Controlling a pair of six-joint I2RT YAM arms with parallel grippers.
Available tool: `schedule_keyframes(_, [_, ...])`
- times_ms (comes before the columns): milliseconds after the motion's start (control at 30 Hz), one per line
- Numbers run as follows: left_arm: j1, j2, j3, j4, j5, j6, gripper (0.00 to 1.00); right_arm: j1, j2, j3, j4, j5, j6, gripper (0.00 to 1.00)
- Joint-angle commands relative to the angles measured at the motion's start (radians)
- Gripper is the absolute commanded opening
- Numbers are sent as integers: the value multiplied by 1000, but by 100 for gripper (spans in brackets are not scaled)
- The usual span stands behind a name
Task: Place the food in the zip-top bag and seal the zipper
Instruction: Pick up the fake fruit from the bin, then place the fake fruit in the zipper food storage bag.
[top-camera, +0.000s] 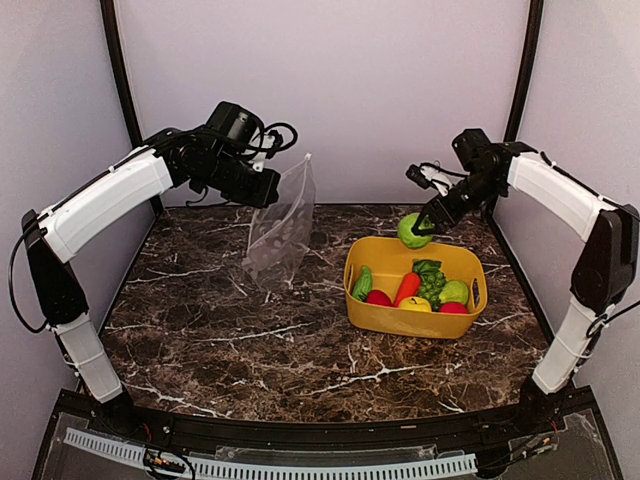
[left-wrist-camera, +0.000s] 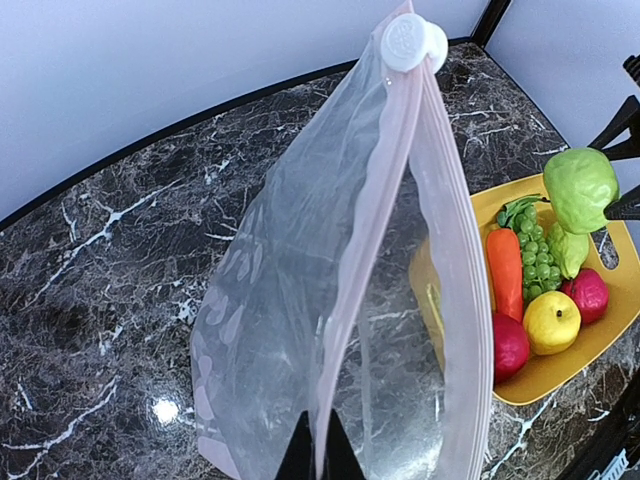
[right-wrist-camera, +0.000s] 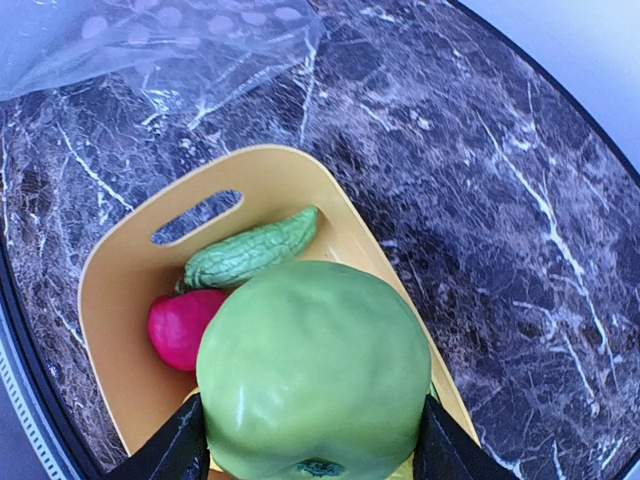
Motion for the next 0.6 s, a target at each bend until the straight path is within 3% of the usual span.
schedule_keyframes(0, [4,-21,-8,5,19,-12,1,53,-41,97,-8,-83,-24,58])
schedule_keyframes(400, [4,-16,14,13,48,-51,1,233,84,474,19,-375,27,57])
schedule_keyframes(567, [4,-14,6,24,64,-74,1,252,127,521,189,-528,171,57])
